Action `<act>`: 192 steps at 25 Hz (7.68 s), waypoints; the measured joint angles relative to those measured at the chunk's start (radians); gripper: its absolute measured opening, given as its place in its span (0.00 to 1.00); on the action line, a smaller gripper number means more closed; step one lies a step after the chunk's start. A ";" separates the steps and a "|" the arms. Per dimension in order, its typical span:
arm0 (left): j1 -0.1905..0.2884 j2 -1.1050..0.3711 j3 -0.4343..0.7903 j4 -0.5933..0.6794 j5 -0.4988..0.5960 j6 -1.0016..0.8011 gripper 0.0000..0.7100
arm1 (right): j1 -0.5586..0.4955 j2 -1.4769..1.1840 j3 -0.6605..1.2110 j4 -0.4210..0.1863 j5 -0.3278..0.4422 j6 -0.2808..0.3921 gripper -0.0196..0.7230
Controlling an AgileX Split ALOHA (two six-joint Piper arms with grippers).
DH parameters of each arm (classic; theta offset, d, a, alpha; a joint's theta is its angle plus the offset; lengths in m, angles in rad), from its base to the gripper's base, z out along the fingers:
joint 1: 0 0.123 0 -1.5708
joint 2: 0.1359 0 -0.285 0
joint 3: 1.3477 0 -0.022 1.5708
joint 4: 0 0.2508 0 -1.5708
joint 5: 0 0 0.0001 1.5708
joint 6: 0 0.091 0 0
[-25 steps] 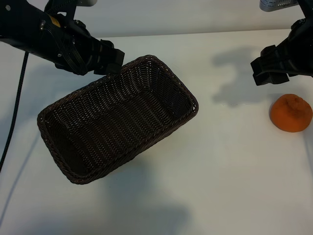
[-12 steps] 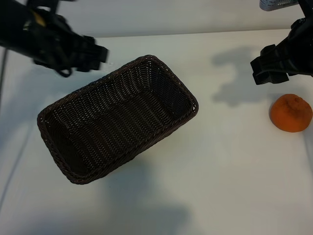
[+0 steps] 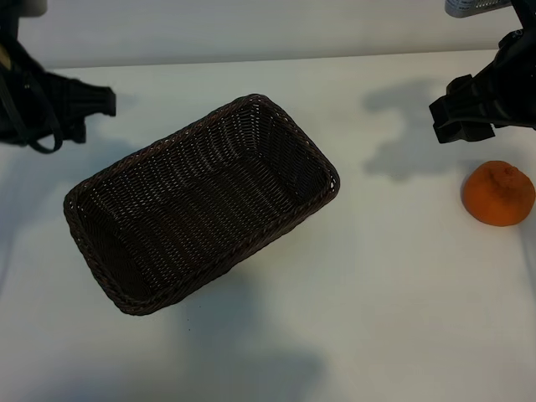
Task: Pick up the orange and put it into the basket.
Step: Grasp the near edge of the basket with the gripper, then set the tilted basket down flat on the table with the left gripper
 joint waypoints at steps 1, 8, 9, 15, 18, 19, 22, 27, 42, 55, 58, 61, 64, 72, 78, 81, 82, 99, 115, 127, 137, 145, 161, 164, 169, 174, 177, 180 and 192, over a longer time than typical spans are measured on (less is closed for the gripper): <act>0.000 -0.009 0.025 0.000 0.000 -0.017 0.83 | 0.000 0.000 0.000 0.000 0.000 0.000 0.83; 0.000 -0.122 0.270 -0.011 -0.133 -0.144 0.83 | 0.000 0.000 0.000 0.000 -0.005 0.000 0.83; 0.000 -0.135 0.301 -0.011 -0.149 -0.166 0.83 | 0.000 0.000 0.000 0.000 -0.006 0.000 0.83; 0.000 -0.153 0.435 0.011 -0.261 -0.281 0.83 | 0.000 0.000 0.000 0.000 -0.012 0.000 0.83; 0.000 -0.153 0.473 0.037 -0.308 -0.345 0.83 | 0.000 0.000 0.000 0.000 -0.012 0.000 0.83; 0.000 -0.151 0.477 0.045 -0.316 -0.362 0.83 | 0.000 0.000 0.000 0.000 -0.014 0.000 0.83; 0.000 -0.123 0.477 0.058 -0.333 -0.391 0.83 | 0.000 0.000 0.000 0.000 -0.016 0.000 0.83; 0.000 -0.047 0.478 0.034 -0.432 -0.427 0.83 | 0.000 0.000 0.000 0.000 -0.016 0.000 0.83; 0.000 0.059 0.479 -0.030 -0.474 -0.436 0.83 | 0.000 0.000 0.000 0.000 -0.016 -0.001 0.83; 0.000 0.161 0.480 -0.068 -0.524 -0.439 0.83 | 0.000 0.000 0.000 0.000 -0.016 -0.002 0.83; 0.000 0.176 0.480 -0.068 -0.531 -0.439 0.83 | 0.000 0.000 0.000 0.000 -0.016 -0.002 0.83; 0.000 0.184 0.480 -0.067 -0.534 -0.439 0.83 | 0.000 0.000 0.000 0.000 -0.016 -0.002 0.83; 0.000 0.186 0.480 -0.066 -0.534 -0.439 0.83 | 0.000 0.000 0.000 0.000 -0.016 -0.002 0.83; 0.000 0.222 0.520 -0.079 -0.593 -0.439 0.78 | 0.000 0.000 0.000 0.000 -0.016 -0.002 0.83; 0.001 0.219 0.568 -0.087 -0.688 -0.452 0.59 | 0.000 0.000 0.000 0.000 -0.016 -0.003 0.83; 0.000 0.215 0.569 -0.090 -0.699 -0.453 0.59 | 0.000 0.000 0.000 0.000 -0.016 -0.003 0.83; 0.000 0.211 0.573 -0.090 -0.699 -0.453 0.59 | 0.000 0.000 0.000 0.000 -0.016 -0.003 0.83; 0.041 0.022 0.577 -0.132 -0.680 -0.395 0.49 | 0.000 0.000 0.000 0.000 -0.012 -0.004 0.83; 0.206 -0.044 0.582 -0.838 -0.676 0.373 0.49 | 0.000 0.000 0.000 0.000 -0.010 -0.010 0.83; 0.335 -0.041 0.585 -1.258 -0.678 0.825 0.49 | 0.000 0.000 0.000 0.000 -0.010 -0.012 0.83; 0.346 0.108 0.446 -1.322 -0.666 0.896 0.49 | 0.000 0.000 0.000 0.000 -0.010 -0.012 0.83; 0.346 0.226 0.342 -1.361 -0.645 0.903 0.49 | 0.000 0.000 0.000 0.000 -0.013 -0.015 0.83; 0.256 0.392 0.267 -1.525 -0.677 1.036 0.49 | 0.000 0.000 0.000 0.000 -0.019 -0.015 0.83; 0.256 0.415 0.266 -1.526 -0.680 1.031 0.49 | 0.000 0.000 0.000 0.000 -0.020 -0.015 0.83; 0.256 0.462 0.266 -1.525 -0.680 1.029 0.49 | 0.000 0.000 0.000 0.000 -0.020 -0.015 0.83; 0.256 0.480 0.266 -1.525 -0.680 1.022 0.49 | 0.000 0.000 0.000 0.000 -0.021 -0.015 0.83; 0.256 0.499 0.266 -1.525 -0.672 1.018 0.49 | 0.000 0.000 0.000 0.000 -0.021 -0.016 0.83; 0.256 0.506 0.265 -1.525 -0.655 1.016 0.49 | 0.000 0.000 0.000 0.000 -0.021 -0.016 0.83; 0.256 0.506 0.259 -1.465 -0.649 0.951 0.49 | 0.000 0.000 0.000 0.000 -0.021 -0.016 0.83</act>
